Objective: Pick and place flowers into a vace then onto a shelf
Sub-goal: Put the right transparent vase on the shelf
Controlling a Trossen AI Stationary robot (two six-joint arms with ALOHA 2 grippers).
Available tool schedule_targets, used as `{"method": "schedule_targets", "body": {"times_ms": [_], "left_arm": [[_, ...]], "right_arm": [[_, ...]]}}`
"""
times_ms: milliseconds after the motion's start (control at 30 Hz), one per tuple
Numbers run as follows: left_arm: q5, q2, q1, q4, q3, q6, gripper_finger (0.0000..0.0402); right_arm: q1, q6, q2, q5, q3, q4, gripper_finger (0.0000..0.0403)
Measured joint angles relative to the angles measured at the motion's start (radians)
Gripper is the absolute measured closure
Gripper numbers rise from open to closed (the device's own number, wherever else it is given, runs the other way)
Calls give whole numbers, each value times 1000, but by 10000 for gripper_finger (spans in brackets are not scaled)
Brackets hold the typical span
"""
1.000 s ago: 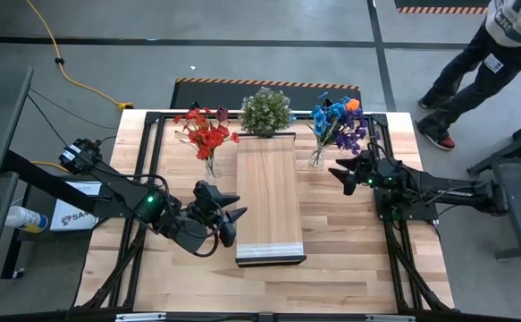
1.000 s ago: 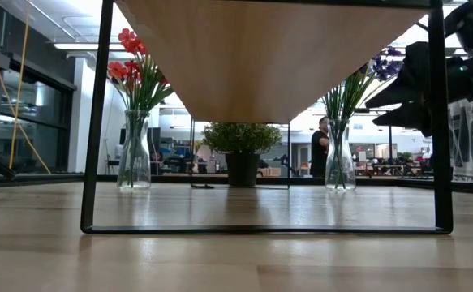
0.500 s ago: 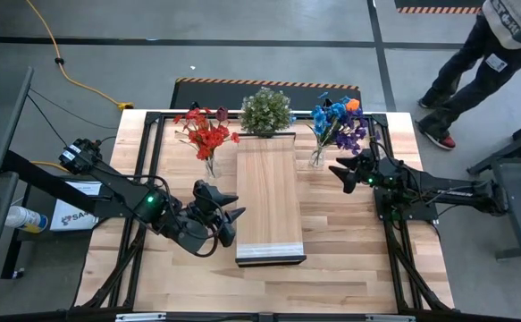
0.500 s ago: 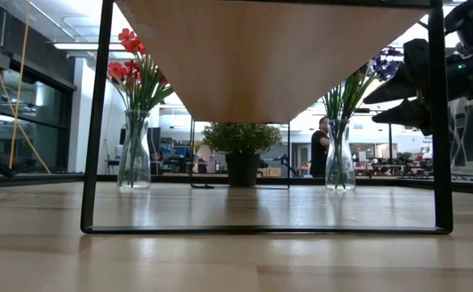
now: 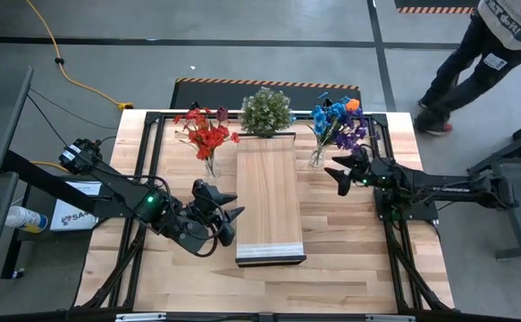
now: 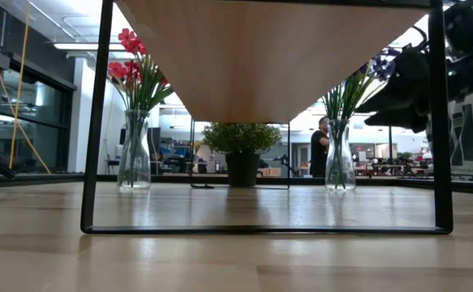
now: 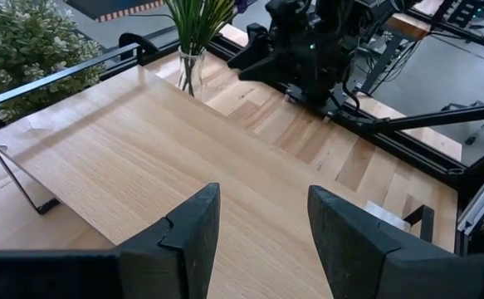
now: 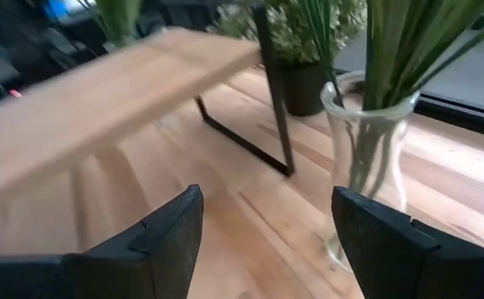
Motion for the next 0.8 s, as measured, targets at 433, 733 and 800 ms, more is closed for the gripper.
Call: {"method": "schedule_targets", "body": {"times_ms": [433, 733, 800], "left_arm": [[-5, 0, 0, 0, 0, 0, 186], [-1, 0, 0, 0, 0, 0, 186], [0, 0, 0, 0, 0, 0, 186]], "right_arm": [[-43, -119, 276, 65, 0, 238, 148], [-74, -119, 376, 65, 0, 317, 148], [-73, -117, 378, 69, 0, 309, 148]]}}
